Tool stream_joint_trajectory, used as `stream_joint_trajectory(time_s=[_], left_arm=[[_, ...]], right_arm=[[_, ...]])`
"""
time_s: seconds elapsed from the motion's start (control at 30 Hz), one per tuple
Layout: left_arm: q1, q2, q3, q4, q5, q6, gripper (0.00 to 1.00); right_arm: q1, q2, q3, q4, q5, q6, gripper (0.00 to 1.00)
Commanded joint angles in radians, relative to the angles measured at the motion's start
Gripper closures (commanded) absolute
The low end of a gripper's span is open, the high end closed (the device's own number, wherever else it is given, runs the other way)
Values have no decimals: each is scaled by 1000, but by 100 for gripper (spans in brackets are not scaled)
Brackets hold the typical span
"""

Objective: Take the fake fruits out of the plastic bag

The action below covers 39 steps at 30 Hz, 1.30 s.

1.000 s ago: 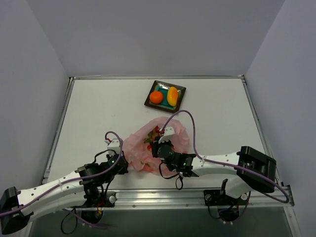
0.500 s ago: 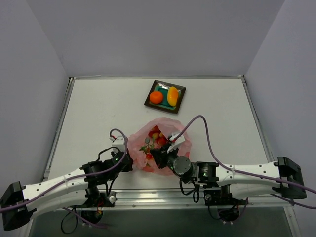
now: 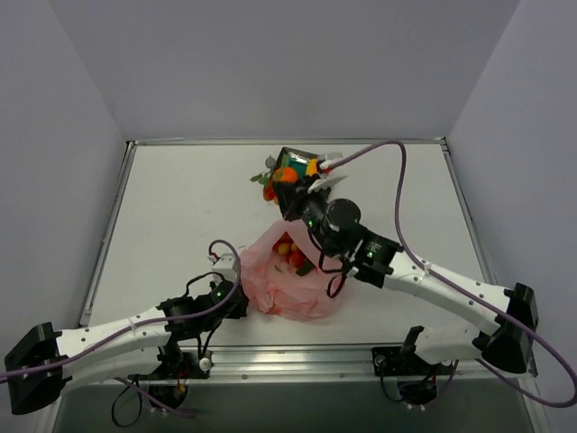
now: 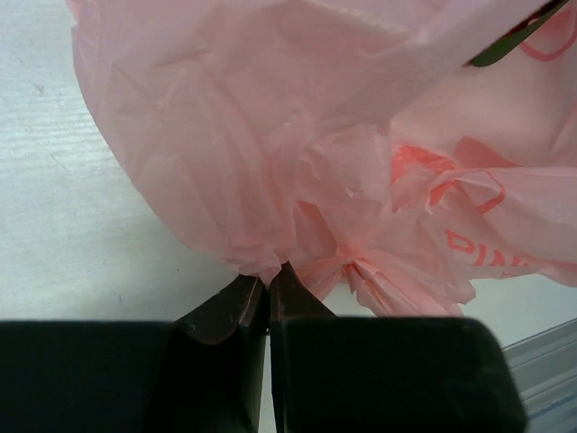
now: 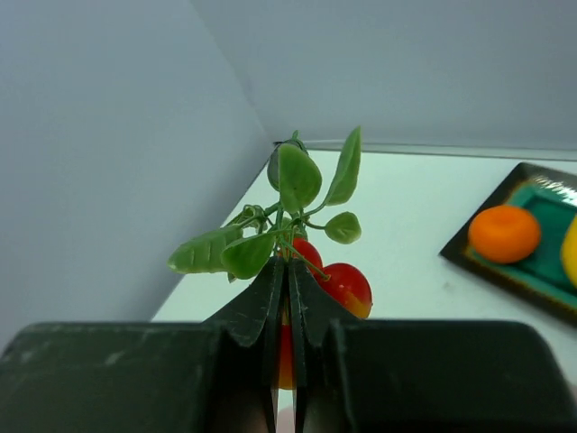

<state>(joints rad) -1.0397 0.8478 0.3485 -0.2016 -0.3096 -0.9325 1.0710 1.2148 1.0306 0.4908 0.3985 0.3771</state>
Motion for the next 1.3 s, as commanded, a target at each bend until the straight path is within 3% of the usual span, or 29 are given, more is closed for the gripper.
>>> stream_joint_trajectory(time_s=[0.0,0.17,0.37,0.6,1.03,1.27], left_arm=[[-8,-24,-25,30,3,-28,98],[-10,-65,-57,18,-17,-32,98],[-11,-24,-103,114,-2,-19,97],[-19,10,-137,220,0,-3,98],[-19,-1,-146,278,9,69,98],[-17,10,-143,275,6,72,98]], right_arm=[[-150,110,85,29,-125,-64,100],[-366,282,195,37,-183,-118,100],[-463,541,315,28,-193,-178,100],[-482,802,508,-49,-225,-201,100],[-514,950,652,-87,-112,-202,100],[-536,1115,827,-92,-58,-225,96]])
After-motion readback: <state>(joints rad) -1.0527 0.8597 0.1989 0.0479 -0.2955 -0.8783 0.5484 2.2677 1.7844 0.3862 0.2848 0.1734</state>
